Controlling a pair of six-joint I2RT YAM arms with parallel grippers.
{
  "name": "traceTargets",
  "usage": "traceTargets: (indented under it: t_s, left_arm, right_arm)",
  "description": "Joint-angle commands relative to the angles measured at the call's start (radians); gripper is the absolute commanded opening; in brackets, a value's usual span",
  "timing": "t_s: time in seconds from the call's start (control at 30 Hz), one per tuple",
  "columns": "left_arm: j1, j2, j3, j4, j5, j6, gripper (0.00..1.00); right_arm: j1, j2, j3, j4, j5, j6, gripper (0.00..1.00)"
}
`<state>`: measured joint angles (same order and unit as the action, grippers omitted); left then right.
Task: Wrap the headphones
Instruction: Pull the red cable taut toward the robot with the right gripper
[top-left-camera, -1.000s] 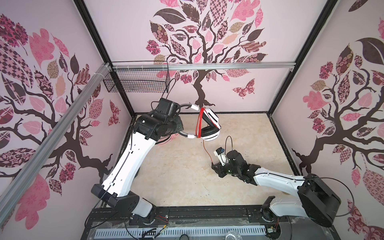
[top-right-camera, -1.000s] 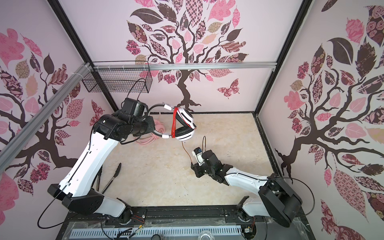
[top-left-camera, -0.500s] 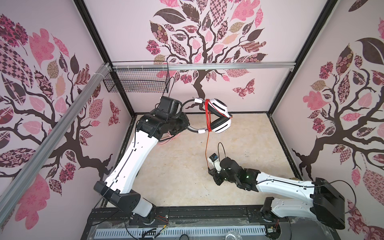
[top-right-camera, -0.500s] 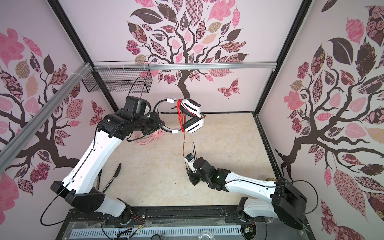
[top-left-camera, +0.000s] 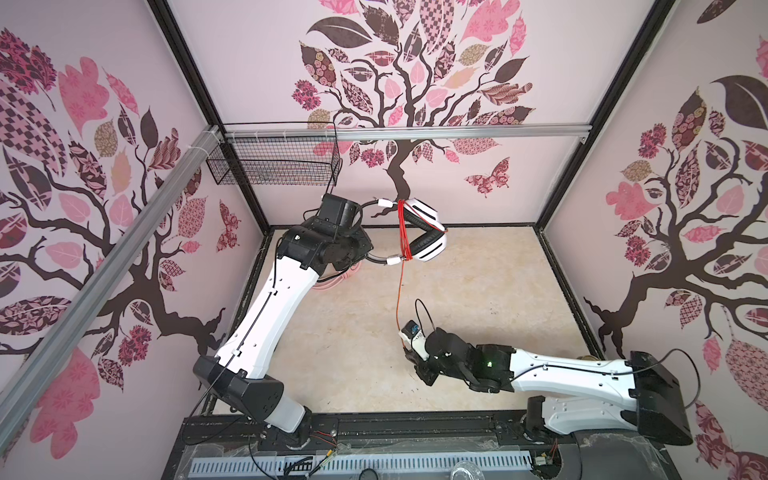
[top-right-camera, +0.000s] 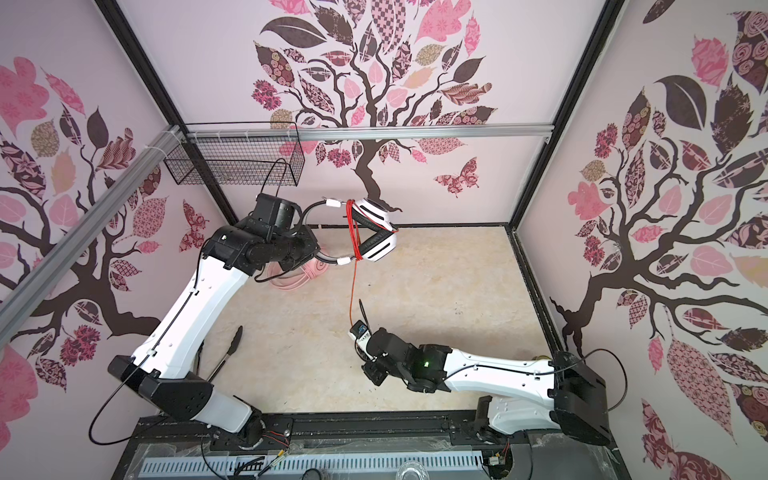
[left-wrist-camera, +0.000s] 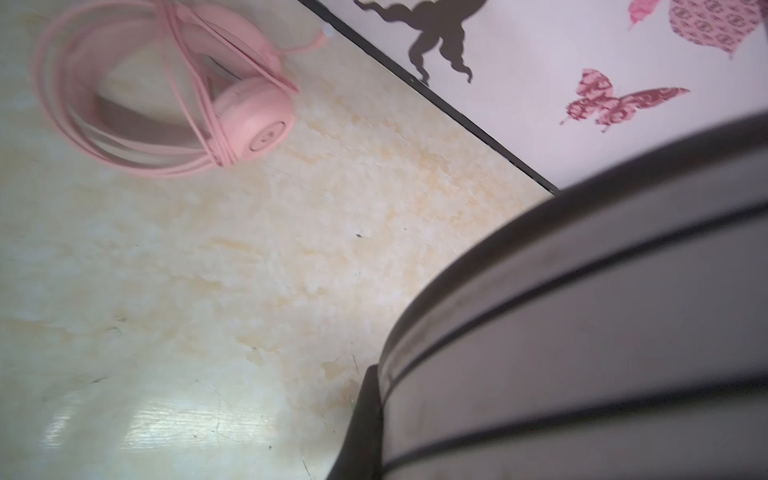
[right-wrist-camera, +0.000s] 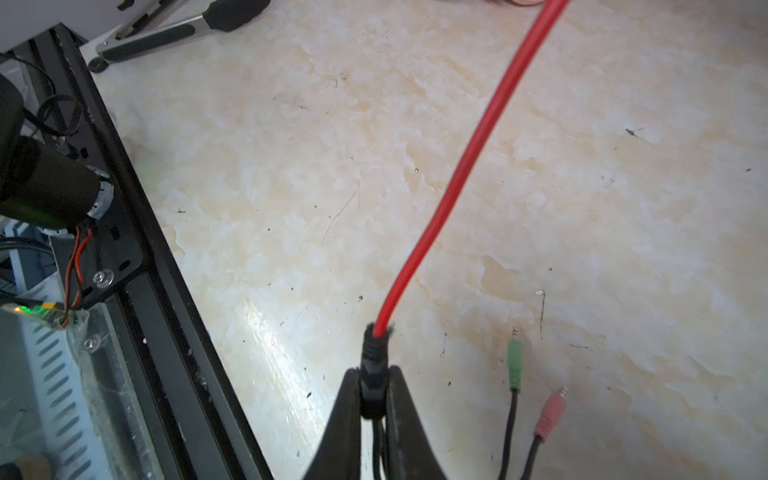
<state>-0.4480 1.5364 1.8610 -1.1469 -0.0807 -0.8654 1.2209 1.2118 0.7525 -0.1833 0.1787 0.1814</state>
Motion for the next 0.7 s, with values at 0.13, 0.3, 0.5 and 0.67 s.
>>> traceTargets:
  t_s: [0.13, 0.3, 0.5, 0.67]
  left_arm:
    - [0.005, 0.004, -0.019, -0.079, -0.337, 0.008, 0.00]
    - [-0.017, 0.005, -0.070, -0.122, -0.457, 0.028, 0.00]
    - [-0.162, 0.085, -0.003, -0.245, -0.748, 0.100, 0.00]
    - [-0.256, 0.167, 0.072, -0.349, -0.868, 0.155, 0.00]
  right_arm:
    - [0.055, -0.131, 0.110, -0.240, 0.151, -0.015, 0.00]
    - [0.058, -0.176, 0.195, -0.355, 0.229, -0.034, 0.00]
    - [0.059, -0.204, 0.243, -0.399, 0.370, -0.119, 0.00]
    - [0.058, -0.214, 0.263, -0.421, 0.482, -0.134, 0.00]
